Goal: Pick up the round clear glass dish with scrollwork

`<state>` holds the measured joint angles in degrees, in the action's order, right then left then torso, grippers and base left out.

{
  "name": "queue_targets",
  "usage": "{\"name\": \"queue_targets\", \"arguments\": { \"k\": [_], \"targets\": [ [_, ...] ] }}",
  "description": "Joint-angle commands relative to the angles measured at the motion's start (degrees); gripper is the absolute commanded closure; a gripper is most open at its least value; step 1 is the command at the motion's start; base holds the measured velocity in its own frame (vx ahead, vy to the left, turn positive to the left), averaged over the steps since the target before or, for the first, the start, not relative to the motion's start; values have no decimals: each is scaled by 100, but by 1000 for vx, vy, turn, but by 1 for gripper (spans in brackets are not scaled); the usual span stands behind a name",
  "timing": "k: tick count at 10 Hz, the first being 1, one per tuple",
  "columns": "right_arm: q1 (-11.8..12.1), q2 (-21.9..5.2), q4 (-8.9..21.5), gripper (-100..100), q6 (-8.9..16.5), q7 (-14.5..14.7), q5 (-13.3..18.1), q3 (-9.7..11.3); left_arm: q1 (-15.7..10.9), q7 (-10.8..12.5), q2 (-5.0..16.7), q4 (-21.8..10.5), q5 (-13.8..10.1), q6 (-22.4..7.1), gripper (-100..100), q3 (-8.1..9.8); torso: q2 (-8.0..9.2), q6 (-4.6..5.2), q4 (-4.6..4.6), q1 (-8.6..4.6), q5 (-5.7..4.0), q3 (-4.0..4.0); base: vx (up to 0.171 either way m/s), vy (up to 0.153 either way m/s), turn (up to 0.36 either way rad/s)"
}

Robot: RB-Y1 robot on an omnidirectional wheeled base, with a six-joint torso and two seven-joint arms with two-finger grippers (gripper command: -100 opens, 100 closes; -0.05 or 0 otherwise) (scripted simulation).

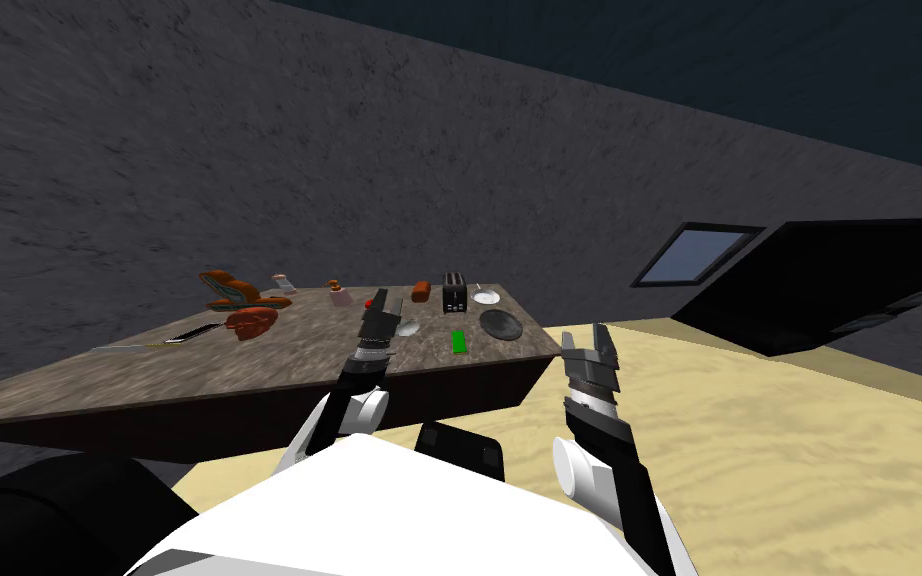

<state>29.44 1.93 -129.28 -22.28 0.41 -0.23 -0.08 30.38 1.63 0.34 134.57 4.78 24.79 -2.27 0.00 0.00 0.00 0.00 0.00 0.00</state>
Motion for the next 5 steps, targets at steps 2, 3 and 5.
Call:
{"name": "queue_targets", "arguments": {
  "k": [2,3,5],
  "targets": [
    [0,0,0,0,0,0,0,0,-176,-1,298,-178,-20,-140,-100,-2,6,0,1,2,0,3,-38,4,5],
    [-1,0,0,0,0,0,0,0,-289,-1,414,-292,-32,-233,-100,-4,15,0,3,4,1,8,-74,1,5],
    [-1,0,0,0,0,0,0,0,-582,-3,606,-588,-64,-478,-100,-8,36,1,7,-1,0,20,-123,1,11]
  ]
}}
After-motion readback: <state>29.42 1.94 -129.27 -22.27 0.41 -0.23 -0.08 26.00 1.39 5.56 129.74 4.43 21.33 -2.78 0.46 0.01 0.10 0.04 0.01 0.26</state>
